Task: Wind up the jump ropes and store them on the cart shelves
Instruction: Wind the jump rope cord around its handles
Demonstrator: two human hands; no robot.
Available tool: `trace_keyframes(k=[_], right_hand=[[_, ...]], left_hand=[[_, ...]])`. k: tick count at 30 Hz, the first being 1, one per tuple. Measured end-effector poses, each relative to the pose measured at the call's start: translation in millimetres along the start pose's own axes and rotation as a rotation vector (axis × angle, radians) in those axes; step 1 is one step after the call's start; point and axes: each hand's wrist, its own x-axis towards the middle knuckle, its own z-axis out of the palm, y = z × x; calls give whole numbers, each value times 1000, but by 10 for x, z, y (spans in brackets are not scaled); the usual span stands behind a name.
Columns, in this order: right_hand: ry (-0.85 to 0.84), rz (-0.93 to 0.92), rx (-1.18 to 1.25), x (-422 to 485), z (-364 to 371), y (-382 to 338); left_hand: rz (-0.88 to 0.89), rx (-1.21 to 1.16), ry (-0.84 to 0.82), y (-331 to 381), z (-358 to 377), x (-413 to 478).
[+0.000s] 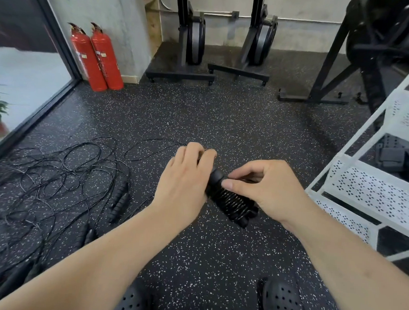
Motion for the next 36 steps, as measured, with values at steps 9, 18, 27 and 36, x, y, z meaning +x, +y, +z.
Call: trace_keyframes(k=[9,18,27,36], right_hand=[[297,44,360,66,185,-36],[459,-25,126,90,321,-66],[316,-128,-29,24,381,-134],[249,-64,358,38,309,-233]], left_hand=[[-557,-725,-21,54,-52,151],[-450,-1152,-51,385,-33,98],[-482,-1213,-55,215,-17,135],[-520,-1301,-3,269,-19,144]])
